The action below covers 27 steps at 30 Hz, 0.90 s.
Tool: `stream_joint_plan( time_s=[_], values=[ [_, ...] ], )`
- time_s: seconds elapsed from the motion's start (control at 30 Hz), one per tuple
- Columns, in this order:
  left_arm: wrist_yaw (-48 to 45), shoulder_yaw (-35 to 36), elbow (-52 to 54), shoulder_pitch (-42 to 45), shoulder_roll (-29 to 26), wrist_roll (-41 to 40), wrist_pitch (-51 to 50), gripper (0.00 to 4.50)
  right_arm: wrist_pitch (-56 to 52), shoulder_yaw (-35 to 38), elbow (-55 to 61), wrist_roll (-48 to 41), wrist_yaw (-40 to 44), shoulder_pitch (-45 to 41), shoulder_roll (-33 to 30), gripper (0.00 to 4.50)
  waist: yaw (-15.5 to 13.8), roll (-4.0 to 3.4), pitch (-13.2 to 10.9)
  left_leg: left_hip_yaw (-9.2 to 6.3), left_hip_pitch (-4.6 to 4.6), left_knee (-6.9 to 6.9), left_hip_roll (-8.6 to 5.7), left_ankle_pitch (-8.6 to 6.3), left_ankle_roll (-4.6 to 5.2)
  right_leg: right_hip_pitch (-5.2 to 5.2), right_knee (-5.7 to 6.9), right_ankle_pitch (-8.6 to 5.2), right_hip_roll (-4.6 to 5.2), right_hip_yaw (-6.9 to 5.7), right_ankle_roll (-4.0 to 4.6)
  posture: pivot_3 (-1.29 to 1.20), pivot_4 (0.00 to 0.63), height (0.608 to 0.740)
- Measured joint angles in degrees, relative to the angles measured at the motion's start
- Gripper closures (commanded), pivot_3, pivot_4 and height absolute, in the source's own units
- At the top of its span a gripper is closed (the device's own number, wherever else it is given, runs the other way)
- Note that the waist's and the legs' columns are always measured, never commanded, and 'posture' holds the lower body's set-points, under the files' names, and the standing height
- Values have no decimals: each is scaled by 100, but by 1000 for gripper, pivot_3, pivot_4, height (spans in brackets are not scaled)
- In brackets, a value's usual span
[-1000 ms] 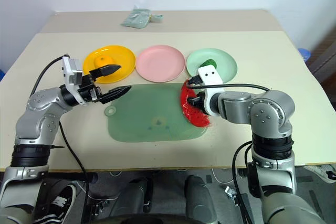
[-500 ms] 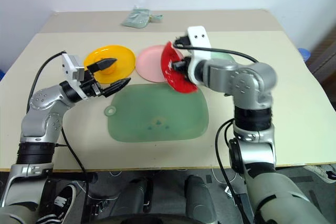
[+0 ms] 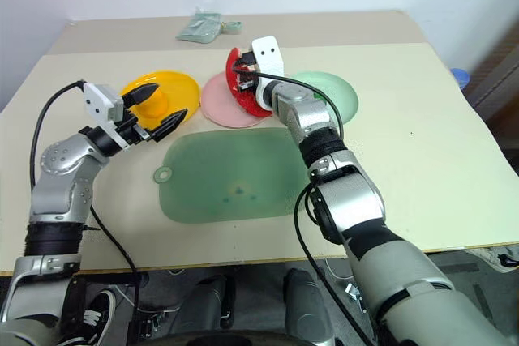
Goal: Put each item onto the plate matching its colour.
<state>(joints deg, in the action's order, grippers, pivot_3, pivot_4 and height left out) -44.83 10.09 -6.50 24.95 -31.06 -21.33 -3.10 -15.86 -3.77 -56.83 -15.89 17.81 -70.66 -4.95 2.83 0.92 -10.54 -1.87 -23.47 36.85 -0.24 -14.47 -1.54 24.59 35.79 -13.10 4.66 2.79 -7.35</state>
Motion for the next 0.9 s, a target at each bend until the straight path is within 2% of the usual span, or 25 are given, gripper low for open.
stream_joint_plan(
  time_s=[0.13, 0.17, 0.27, 0.47, 0.67, 0.73, 0.8, 0.9],
  values=[
    [34, 21, 156, -16, -4, -35, -23, 0, 567, 273, -207, 83, 90, -220, 125, 227, -21, 0, 0, 0, 0, 2, 0, 0, -1, 0, 3, 0, 1, 0, 0, 0, 150, 740],
    [34, 21, 178, -21, -7, -45, -32, 0, 641, 308, -206, 113, 110, -239, 124, 106, -23, 0, 0, 0, 0, 2, 0, 1, -1, 0, 2, 0, 1, 0, 0, 0, 150, 740],
    [24, 29, 212, -34, -20, -63, -36, 0, 785, 430, -146, 202, 100, -236, 45, 106, -26, -1, -1, 0, 0, 2, 0, 1, -2, 0, 3, 0, 1, 0, 0, 0, 150, 740],
    [-204, 46, 240, -97, -67, -200, -51, 0, 660, 896, 2035, -298, 969, 790, -571, 106, -30, -1, -1, -3, -1, 3, -1, 1, -2, -3, 3, 0, 2, -1, 0, 0, 150, 740],
    [-736, 11, 280, -220, -228, -439, -194, 0, 218, 704, 5014, -743, 2542, 3270, -1909, 106, -58, -3, -3, -1, -3, 13, -1, 0, 0, -5, -3, -1, 3, -1, -1, 0, 150, 740],
    [-946, 19, 305, -222, -283, -629, -417, 0, -283, 649, 6134, -1224, 3396, 4290, -2720, 106, -72, -4, -3, -2, -1, 16, 0, 0, 0, -7, -12, -1, 2, -1, -1, 0, 150, 740],
    [-1114, 43, 282, -259, -371, -814, -702, 0, -631, 737, 6810, -1614, 3918, 4950, -3264, 106, -31, -3, -3, 0, 7, 21, 1, -1, 1, -14, -10, -1, 1, 0, -1, 0, 150, 740],
    [-1476, 36, 268, -370, -474, -949, -774, 0, -802, 962, 7360, -1752, 4186, 5595, -3813, 106, -27, -2, -3, 2, 15, 22, 4, -1, 1, -18, -6, -2, -2, 2, 1, 0, 150, 740]
  ],
)
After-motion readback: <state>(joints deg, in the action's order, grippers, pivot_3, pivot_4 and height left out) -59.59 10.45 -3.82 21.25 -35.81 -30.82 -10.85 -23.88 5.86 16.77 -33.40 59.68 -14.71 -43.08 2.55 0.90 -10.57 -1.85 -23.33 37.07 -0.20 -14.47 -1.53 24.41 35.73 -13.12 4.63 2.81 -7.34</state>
